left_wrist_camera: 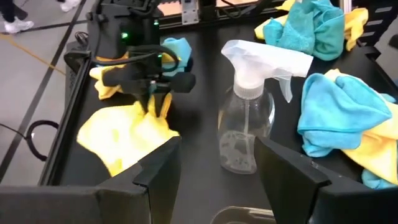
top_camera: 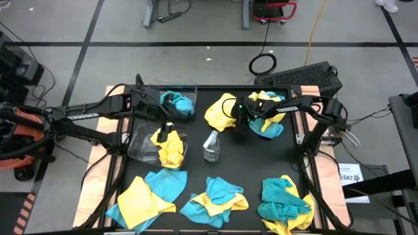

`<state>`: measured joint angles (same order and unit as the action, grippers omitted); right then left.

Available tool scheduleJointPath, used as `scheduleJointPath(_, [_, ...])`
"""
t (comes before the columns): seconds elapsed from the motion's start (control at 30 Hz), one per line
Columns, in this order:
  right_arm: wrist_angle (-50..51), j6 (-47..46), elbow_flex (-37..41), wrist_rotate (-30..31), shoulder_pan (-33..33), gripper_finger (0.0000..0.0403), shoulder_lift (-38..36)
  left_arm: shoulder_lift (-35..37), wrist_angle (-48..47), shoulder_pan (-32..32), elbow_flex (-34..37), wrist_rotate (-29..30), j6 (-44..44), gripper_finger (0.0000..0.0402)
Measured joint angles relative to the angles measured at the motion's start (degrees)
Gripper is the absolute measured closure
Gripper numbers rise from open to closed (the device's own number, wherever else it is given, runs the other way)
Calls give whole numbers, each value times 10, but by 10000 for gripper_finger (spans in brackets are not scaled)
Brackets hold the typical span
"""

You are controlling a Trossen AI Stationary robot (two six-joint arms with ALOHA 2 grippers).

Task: Sort microfiber towel by color & place in baskets
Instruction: Put the yellow microfiber cloth into the bottom transparent bin

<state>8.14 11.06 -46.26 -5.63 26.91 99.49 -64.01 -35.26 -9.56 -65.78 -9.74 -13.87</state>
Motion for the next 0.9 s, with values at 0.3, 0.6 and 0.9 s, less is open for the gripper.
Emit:
scheduleJointPath(0.3, [72,3,4,25,-22,397,-151,0,12,0,0,2,-9,193])
scheduleJointPath(0.6, [75,-4,-22,25,-27,401,-323,0,53,-2,0,2,-31,193])
scheduleJointPath(0.9, [80,-23,-92,23,-27,401,-375,0,80,-2,0,5,-31,193])
